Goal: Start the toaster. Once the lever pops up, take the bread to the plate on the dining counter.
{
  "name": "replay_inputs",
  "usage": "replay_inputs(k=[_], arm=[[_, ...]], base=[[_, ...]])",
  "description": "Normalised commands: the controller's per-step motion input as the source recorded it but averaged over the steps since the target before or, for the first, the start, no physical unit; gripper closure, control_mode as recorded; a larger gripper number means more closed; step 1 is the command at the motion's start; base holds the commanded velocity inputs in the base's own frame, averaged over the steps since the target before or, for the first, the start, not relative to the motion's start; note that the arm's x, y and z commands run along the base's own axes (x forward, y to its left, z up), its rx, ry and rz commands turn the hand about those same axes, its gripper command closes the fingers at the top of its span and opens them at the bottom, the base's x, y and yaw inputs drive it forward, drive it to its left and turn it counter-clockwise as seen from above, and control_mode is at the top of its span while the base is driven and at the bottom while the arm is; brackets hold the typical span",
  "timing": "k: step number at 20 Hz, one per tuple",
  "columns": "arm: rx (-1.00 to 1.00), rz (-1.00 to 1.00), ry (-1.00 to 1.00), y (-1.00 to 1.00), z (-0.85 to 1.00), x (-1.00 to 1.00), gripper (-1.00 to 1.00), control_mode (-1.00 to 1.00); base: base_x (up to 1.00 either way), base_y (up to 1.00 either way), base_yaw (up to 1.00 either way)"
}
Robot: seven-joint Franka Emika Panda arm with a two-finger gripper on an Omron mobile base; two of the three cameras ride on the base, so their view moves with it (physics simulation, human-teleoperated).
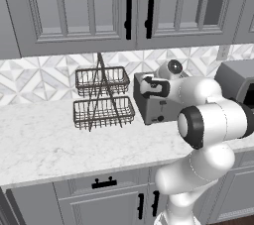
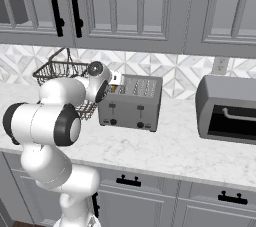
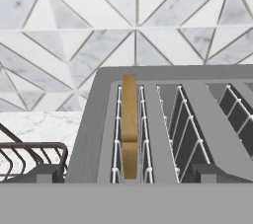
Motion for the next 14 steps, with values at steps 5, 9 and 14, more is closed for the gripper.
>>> replay_inputs(k=[5,9,14], arm=[[0.0,0.0,0.0,0.0,0.0,0.0,-1.0,-1.0],[0.0,0.0,0.0,0.0,0.0,0.0,-1.0,-1.0],[0.0,0.0,0.0,0.0,0.0,0.0,-1.0,-1.0]], base=[[0.0,0.0,0.0],[0.0,0.0,0.0],[0.0,0.0,0.0]])
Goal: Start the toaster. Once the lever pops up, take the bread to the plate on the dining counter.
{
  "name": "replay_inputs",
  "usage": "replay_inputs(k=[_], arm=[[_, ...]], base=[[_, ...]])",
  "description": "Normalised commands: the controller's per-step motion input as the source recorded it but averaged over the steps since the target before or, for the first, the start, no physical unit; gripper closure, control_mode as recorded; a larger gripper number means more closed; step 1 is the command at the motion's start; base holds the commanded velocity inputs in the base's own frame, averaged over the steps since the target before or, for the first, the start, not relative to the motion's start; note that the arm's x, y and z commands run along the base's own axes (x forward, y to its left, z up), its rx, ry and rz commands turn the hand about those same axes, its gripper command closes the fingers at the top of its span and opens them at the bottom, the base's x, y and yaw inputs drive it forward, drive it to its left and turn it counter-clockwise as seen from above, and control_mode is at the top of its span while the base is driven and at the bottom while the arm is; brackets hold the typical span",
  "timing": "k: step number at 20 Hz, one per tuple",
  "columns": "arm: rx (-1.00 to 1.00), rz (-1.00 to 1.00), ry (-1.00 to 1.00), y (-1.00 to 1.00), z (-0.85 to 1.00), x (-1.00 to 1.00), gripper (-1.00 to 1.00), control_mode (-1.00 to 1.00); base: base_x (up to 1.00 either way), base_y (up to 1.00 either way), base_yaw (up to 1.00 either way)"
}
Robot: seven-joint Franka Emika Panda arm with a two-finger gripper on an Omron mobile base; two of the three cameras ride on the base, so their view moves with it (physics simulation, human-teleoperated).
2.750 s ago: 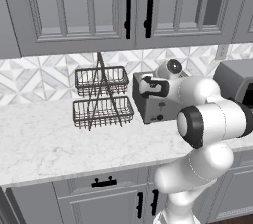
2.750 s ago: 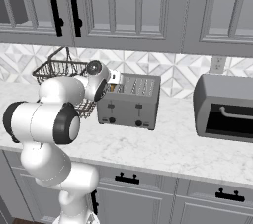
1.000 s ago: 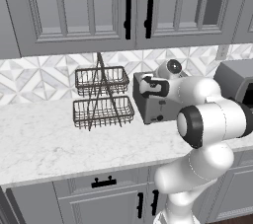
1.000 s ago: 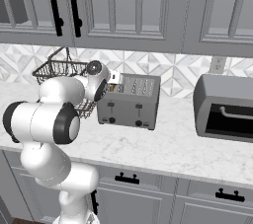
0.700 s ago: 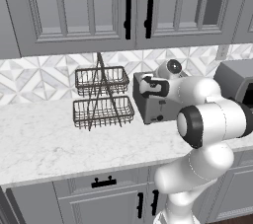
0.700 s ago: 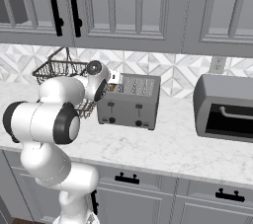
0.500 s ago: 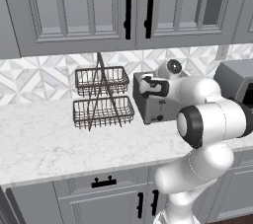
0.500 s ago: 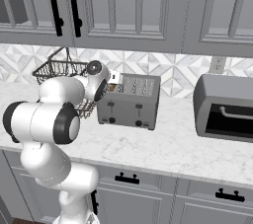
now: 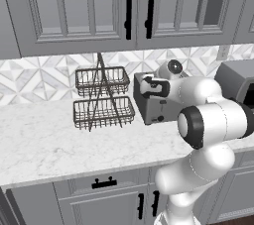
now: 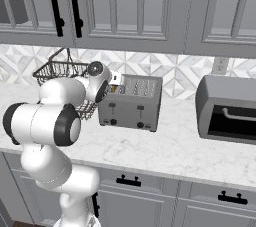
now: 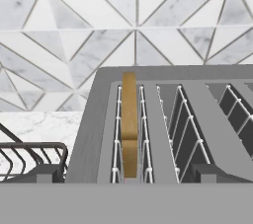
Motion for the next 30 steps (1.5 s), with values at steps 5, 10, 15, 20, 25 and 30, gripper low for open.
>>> replay_inputs(k=[5,10,15,20,25,30], arm=[[0.0,0.0,0.0,0.0,0.0,0.0,-1.0,-1.0],[0.0,0.0,0.0,0.0,0.0,0.0,-1.0,-1.0],[0.0,0.0,0.0,0.0,0.0,0.0,-1.0,-1.0],[0.0,0.0,0.0,0.0,0.0,0.0,-1.0,-1.0],[0.0,0.0,0.0,0.0,0.0,0.0,-1.0,-1.0],[0.0,0.0,0.0,0.0,0.0,0.0,-1.0,-1.0]], base=[[0.0,0.0,0.0],[0.0,0.0,0.0],[0.0,0.0,0.0],[0.0,0.0,0.0],[0.0,0.0,0.0],[0.0,0.0,0.0]])
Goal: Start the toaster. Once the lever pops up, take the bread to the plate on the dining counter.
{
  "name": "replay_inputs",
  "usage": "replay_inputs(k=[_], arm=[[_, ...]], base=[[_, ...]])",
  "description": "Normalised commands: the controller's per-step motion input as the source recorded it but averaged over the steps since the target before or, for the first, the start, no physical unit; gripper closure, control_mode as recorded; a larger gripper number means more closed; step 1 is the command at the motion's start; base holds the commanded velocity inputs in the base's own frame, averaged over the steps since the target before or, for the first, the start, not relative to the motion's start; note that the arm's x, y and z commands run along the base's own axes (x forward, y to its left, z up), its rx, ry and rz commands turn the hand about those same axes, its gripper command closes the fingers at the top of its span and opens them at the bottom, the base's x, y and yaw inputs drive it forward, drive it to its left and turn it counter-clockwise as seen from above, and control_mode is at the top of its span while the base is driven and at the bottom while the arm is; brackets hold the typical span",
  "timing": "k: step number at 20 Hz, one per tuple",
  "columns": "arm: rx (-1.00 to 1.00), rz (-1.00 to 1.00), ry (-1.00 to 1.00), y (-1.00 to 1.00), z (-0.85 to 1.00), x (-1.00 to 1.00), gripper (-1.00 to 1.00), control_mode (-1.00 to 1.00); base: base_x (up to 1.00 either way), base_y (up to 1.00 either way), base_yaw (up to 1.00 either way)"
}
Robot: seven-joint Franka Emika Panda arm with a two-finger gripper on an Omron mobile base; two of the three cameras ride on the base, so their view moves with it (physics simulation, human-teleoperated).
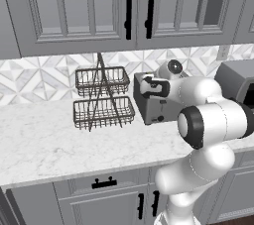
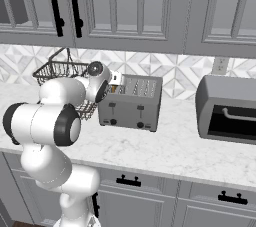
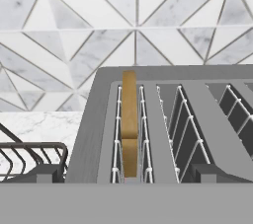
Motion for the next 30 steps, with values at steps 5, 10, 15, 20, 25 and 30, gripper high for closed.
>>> replay_inputs(k=[5,10,15,20,25,30], arm=[[0.0,0.0,0.0,0.0,0.0,0.0,-1.0,-1.0],[0.0,0.0,0.04,0.0,0.0,0.0,-1.0,-1.0],[0.0,0.0,0.12,0.0,0.0,0.0,-1.0,-1.0],[0.0,0.0,0.12,0.0,-0.04,0.0,-1.0,-1.0],[0.0,0.0,0.01,0.0,-0.05,0.08,-1.0,-1.0],[0.0,0.01,-0.04,0.01,-0.07,0.05,-1.0,-1.0]], base=[[0.0,0.0,0.0],[0.0,0.0,0.0],[0.0,0.0,0.0],[0.0,0.0,0.0],[0.0,0.0,0.0],[0.0,0.0,0.0]])
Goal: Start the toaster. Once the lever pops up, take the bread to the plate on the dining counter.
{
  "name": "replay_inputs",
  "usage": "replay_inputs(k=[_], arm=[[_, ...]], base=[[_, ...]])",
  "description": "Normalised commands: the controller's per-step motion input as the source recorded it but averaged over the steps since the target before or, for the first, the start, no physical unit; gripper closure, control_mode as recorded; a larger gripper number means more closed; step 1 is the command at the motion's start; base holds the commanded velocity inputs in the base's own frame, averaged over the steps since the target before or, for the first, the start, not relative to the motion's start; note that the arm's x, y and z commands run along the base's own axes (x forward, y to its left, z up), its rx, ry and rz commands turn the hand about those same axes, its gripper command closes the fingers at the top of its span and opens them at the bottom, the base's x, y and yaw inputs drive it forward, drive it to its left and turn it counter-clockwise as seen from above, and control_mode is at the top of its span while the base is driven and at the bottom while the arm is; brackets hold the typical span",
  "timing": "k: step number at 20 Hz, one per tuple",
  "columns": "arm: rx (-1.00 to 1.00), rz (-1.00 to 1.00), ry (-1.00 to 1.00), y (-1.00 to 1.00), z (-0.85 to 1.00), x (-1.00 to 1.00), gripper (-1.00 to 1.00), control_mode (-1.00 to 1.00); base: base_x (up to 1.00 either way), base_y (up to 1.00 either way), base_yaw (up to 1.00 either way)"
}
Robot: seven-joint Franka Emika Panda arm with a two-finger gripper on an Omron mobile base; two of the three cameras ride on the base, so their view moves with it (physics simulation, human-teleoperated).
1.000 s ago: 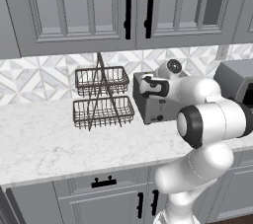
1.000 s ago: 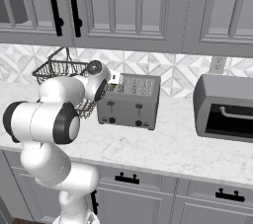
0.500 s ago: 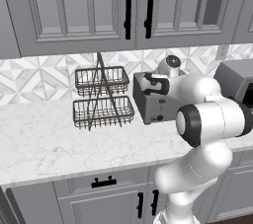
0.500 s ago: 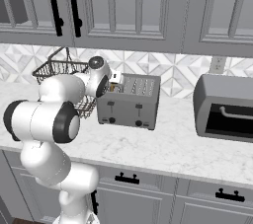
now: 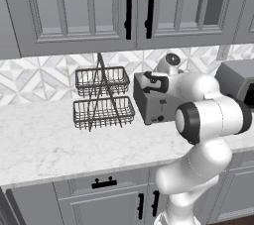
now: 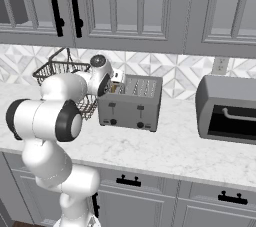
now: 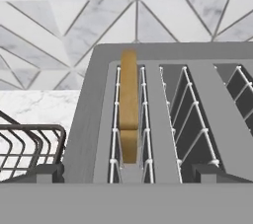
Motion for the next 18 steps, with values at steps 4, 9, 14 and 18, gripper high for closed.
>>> replay_inputs(k=[4,9,14,18], arm=[[0.0,0.0,-0.04,0.0,-0.14,0.01,-1.0,-1.0],[0.0,0.01,-0.02,0.0,-0.1,0.09,-1.0,-1.0],[0.0,0.0,0.0,0.0,-0.17,0.13,-1.0,-1.0],[0.0,0.01,0.0,0.0,-0.07,0.23,-1.0,-1.0]], base=[[0.0,0.0,0.0],[0.0,0.0,0.0],[0.0,0.0,0.0],[0.0,0.0,0.0]])
